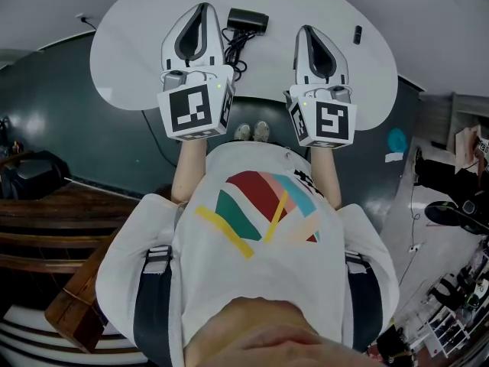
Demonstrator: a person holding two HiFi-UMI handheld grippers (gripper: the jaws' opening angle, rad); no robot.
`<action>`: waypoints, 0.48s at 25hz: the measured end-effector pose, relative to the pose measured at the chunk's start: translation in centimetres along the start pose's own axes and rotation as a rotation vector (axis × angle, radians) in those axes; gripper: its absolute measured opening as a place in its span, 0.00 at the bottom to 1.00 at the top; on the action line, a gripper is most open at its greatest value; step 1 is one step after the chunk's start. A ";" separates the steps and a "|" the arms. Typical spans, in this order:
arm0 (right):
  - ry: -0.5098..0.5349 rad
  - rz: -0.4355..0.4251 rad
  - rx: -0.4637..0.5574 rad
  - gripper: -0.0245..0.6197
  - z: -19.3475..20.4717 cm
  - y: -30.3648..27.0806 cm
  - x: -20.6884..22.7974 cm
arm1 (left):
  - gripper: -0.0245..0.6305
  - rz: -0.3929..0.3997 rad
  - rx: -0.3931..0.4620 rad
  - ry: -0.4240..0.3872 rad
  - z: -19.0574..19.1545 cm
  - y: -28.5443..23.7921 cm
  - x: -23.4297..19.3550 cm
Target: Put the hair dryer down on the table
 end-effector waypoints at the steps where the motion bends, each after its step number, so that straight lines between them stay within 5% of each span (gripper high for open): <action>1: 0.005 0.004 0.001 0.05 0.0 0.2 -0.2 | 0.06 0.001 0.015 0.001 0.0 0.4 0.0; 12: 0.067 0.016 -0.024 0.05 0.6 1.3 -1.1 | 0.06 0.006 0.064 -0.026 0.4 1.9 0.1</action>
Point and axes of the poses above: the fingertips, and each gripper's own axes: y backward along the fingers, x to its right, z out of its underside, the point moved 8 cm from there along y, backward along the fingers, and after that the axes turned 15 degrees about -y, right-handed, at the moved point
